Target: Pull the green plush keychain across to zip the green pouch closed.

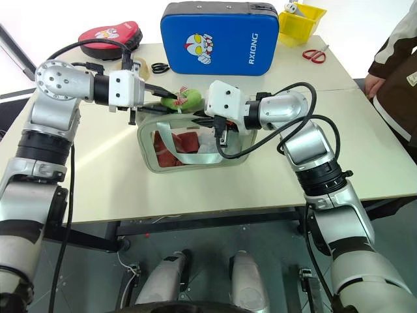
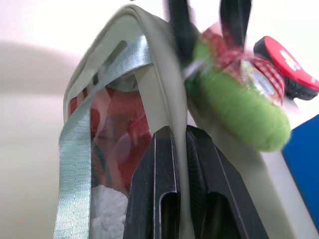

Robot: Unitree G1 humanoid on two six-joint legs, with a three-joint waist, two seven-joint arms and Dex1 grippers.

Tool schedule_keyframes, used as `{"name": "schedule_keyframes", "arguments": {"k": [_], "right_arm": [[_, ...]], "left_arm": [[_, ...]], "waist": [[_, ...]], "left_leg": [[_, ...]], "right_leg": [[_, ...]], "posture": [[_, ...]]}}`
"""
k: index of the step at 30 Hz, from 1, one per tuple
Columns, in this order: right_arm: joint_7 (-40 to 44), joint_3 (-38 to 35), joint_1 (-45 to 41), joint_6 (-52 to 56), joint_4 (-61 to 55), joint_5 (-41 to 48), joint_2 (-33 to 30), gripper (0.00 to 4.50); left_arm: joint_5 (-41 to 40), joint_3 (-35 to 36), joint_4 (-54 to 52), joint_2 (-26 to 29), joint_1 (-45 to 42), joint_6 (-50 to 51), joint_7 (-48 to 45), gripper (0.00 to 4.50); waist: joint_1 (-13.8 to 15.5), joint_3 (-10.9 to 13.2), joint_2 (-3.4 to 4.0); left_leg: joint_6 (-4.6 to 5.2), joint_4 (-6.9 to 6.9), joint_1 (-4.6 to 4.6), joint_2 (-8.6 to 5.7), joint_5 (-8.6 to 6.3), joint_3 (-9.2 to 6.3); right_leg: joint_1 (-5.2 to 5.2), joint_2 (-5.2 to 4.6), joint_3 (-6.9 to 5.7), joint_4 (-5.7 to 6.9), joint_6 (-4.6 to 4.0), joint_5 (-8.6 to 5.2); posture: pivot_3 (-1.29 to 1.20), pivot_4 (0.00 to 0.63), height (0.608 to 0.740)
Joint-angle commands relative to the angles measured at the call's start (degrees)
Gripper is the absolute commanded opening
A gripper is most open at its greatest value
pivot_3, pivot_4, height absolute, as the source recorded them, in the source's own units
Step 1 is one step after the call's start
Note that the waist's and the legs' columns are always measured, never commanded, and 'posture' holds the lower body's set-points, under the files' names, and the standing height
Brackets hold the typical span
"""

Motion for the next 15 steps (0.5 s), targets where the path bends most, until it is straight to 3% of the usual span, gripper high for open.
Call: {"name": "schedule_keyframes", "arguments": {"k": [1, 4, 15], "right_arm": [[-1.12, -1.86, -1.20, -0.54, -0.66, -0.17, -0.23, 0.00], [-1.08, -1.85, -1.14, -0.65, -0.56, -0.14, -0.32, 0.00], [-0.63, -1.61, -1.38, -1.92, 0.58, -0.26, -0.21, 0.00]], "left_arm": [[0.46, 0.37, 0.09, 0.53, -1.30, -2.60, 0.84, 3.15], [1.76, 0.39, 2.21, 0.99, -2.99, -4.64, 2.53, 4.44], [2.26, 0.59, 2.01, 6.97, -7.28, -2.86, -0.74, 4.44]], "waist": [[0.03, 0.00, 0.00], [0.07, 0.00, 0.00], [-0.05, 0.00, 0.00]], "left_leg": [[0.00, 0.00, 0.00, 0.00, 0.00, 0.00], [0.00, 0.01, 0.00, 0.00, 0.00, 0.00], [0.00, -0.01, 0.00, 0.00, 0.00, 0.00]], "right_leg": [[0.00, 0.00, 0.00, 0.00, 0.00, 0.00], [0.01, 0.00, 0.00, 0.00, 0.00, 0.00], [0.00, 0.00, -0.01, 0.00, 0.01, 0.00]], "posture": [[0.00, 0.150, 0.740], [0.00, 0.150, 0.740], [0.00, 0.150, 0.740]]}}
